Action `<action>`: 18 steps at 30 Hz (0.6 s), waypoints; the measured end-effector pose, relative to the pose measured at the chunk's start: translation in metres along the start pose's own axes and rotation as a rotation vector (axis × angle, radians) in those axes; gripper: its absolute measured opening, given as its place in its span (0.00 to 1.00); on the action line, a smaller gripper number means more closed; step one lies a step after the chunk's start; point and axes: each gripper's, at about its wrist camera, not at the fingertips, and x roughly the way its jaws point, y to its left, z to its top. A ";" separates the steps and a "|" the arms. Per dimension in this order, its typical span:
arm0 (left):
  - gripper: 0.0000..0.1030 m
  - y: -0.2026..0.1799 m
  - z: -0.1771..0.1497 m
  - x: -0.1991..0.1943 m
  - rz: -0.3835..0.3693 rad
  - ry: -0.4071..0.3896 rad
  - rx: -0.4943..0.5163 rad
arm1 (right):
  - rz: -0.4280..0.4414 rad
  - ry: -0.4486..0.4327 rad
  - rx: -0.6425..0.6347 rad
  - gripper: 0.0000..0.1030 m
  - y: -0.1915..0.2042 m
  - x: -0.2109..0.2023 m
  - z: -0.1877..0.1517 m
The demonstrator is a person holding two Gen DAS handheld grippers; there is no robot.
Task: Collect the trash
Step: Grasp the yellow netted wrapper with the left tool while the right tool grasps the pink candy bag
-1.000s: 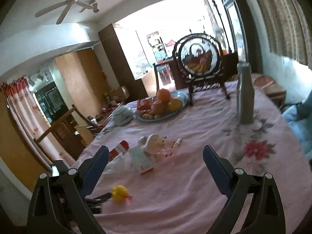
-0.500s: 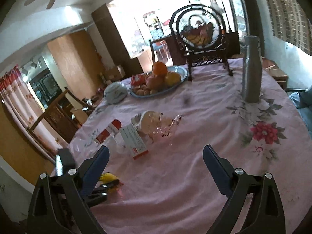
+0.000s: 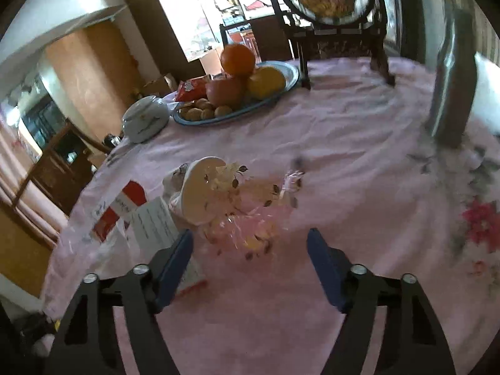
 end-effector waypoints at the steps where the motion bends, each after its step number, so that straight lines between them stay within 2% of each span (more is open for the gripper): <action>1: 0.34 0.003 -0.001 0.000 0.001 0.001 -0.007 | 0.009 0.007 0.016 0.65 -0.001 0.006 0.002; 3: 0.34 0.009 -0.003 0.001 0.002 0.007 -0.025 | 0.014 0.030 0.033 0.64 -0.002 0.019 0.004; 7: 0.34 0.019 -0.006 0.003 0.002 0.019 -0.065 | 0.048 0.071 0.096 0.51 -0.007 0.039 0.005; 8: 0.34 0.022 -0.007 0.003 0.004 0.022 -0.072 | 0.059 0.076 0.104 0.37 -0.008 0.040 0.005; 10: 0.34 0.025 -0.009 0.004 0.006 0.027 -0.083 | 0.084 0.090 0.116 0.23 -0.008 0.040 0.004; 18: 0.34 0.019 -0.014 -0.009 0.034 0.008 -0.079 | 0.069 0.013 0.070 0.20 -0.006 -0.015 -0.014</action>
